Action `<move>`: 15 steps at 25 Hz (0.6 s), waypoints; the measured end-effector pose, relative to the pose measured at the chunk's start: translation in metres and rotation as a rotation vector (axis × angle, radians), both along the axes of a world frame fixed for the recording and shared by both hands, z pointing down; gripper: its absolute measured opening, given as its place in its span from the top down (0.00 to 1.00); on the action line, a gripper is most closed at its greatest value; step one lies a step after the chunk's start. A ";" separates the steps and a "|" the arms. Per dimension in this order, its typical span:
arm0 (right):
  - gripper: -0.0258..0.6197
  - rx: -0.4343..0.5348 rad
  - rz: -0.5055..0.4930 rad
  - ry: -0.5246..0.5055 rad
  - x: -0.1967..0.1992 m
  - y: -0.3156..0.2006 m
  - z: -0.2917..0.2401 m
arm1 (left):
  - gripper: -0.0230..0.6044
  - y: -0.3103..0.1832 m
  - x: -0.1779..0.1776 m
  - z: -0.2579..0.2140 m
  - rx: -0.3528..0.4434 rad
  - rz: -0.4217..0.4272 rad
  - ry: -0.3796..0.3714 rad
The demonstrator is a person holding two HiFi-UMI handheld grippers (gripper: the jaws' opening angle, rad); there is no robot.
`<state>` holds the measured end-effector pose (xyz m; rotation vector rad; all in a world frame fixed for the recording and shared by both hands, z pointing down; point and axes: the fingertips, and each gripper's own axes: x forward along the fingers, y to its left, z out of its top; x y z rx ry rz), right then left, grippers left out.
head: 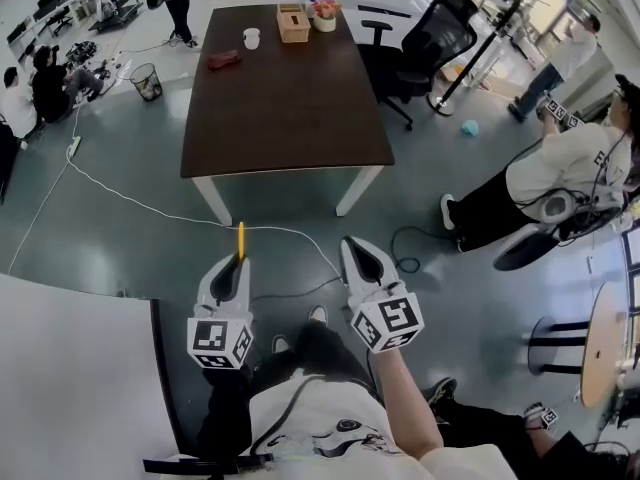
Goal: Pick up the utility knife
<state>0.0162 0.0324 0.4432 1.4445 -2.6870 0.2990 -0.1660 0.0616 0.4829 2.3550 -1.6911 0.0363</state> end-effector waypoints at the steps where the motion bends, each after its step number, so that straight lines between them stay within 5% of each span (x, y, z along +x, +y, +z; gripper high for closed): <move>1: 0.96 0.001 0.000 0.002 0.003 0.003 -0.001 | 0.89 0.003 0.002 -0.001 0.001 -0.001 -0.001; 15: 0.96 0.137 0.019 -0.042 0.031 0.012 -0.043 | 0.89 0.009 0.033 -0.058 0.119 -0.076 -0.023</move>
